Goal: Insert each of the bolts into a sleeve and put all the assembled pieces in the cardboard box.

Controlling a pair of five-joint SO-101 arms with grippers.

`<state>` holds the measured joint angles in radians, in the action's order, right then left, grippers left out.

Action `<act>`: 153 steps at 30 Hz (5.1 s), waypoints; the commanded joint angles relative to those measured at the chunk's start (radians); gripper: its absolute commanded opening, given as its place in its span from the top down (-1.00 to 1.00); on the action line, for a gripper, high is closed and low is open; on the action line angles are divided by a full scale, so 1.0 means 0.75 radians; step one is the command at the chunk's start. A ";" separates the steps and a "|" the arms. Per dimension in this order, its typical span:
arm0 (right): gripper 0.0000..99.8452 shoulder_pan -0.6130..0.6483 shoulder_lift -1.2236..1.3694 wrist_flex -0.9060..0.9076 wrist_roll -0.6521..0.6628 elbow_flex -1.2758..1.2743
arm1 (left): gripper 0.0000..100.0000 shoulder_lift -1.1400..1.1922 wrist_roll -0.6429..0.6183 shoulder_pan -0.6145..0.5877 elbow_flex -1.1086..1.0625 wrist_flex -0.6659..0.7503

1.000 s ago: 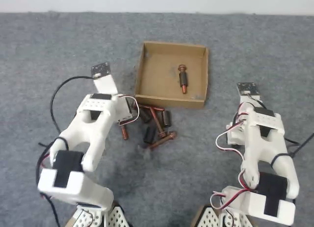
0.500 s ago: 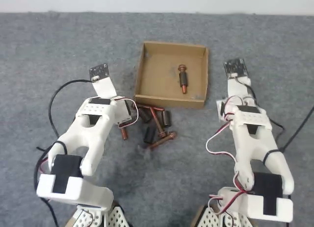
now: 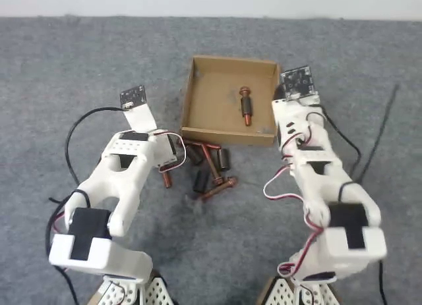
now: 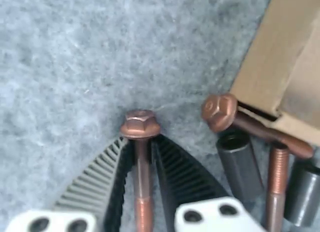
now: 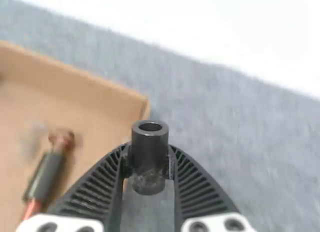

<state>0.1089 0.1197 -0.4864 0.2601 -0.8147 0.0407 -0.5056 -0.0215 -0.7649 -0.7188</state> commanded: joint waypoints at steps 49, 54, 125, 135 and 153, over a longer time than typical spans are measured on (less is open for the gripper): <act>0.99 0.682 -0.134 -1.294 -0.464 -1.021 | 0.98 -0.080 -0.002 -0.027 0.007 0.031; 0.99 0.723 -0.130 -1.454 -0.460 -1.156 | 0.98 -0.080 -0.002 -0.027 0.007 0.031; 0.99 0.944 -0.089 -1.335 -0.385 -1.154 | 0.98 -2.482 0.297 0.526 -1.030 0.223; 0.99 0.938 -0.091 -1.335 -0.385 -1.154 | 0.98 -2.482 0.301 0.524 -1.077 0.262; 0.99 0.938 -0.091 -1.335 -0.385 -1.154 | 0.98 -2.482 0.301 0.423 -1.226 0.466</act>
<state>0.8086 0.0660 -1.4868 -0.0514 -1.6556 -1.7944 -0.2693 0.3038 -1.6747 -0.4718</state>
